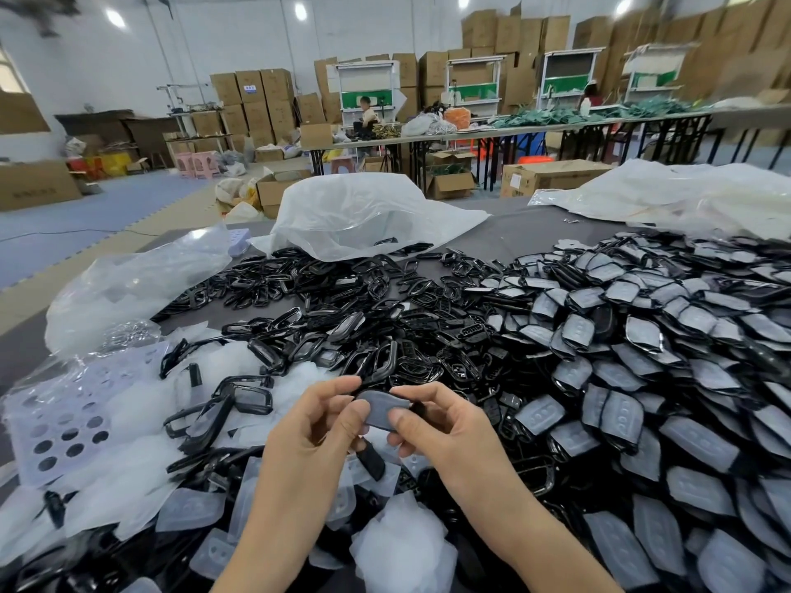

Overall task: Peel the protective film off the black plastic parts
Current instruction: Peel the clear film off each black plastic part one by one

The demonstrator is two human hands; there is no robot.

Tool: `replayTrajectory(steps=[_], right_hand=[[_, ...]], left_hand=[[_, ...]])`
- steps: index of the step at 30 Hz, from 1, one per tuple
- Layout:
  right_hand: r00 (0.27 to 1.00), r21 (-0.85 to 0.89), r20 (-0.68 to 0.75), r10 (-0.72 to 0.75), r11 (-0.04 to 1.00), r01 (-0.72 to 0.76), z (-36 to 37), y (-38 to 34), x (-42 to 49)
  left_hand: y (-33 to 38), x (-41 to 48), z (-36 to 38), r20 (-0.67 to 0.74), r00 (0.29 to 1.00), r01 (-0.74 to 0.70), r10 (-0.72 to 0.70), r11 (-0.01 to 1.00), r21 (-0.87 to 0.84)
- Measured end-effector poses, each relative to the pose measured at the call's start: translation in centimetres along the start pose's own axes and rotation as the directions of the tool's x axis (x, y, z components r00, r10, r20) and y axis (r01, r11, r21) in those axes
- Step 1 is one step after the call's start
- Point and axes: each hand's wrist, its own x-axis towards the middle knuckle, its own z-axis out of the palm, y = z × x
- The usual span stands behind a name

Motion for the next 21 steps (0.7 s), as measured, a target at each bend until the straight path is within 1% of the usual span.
replayTrajectory(steps=[2,5,8,12,14,17,21], right_hand=[[1.000,0.011,0.007,0.013,1.000,-0.013,-0.07,-0.11,-0.04],[1.000,0.041,0.013,0.022,0.999,-0.023,0.11,-0.12,-0.04],[1.000,0.094,-0.009,0.028,0.995,-0.027,0.35,-0.08,0.01],[0.999,0.119,-0.035,0.037,0.992,-0.032,0.29,0.03,0.13],[0.999,0.141,-0.032,0.043,0.989,-0.038,0.25,0.04,0.19],[0.998,0.169,-0.026,0.054,0.984,-0.048,0.22,0.03,0.30],[0.998,0.220,-0.024,0.064,0.974,-0.057,0.23,-0.03,0.42]], left_hand=[[0.08,0.07,-0.05,0.012,1.000,0.011,-0.011,1.000,-0.015],[-0.15,0.06,-0.01,0.007,1.000,0.003,-0.003,1.000,0.006],[-0.53,-0.08,0.27,-0.005,1.000,-0.030,0.030,0.999,0.033],[-0.68,-0.11,0.52,-0.003,0.999,-0.043,0.043,0.999,0.003],[-0.72,-0.06,0.47,0.026,0.999,-0.026,0.026,1.000,-0.004],[-0.68,-0.11,0.59,0.091,0.996,-0.024,0.020,0.999,0.033],[-0.69,-0.21,0.57,0.098,0.995,-0.033,0.031,0.999,0.018]])
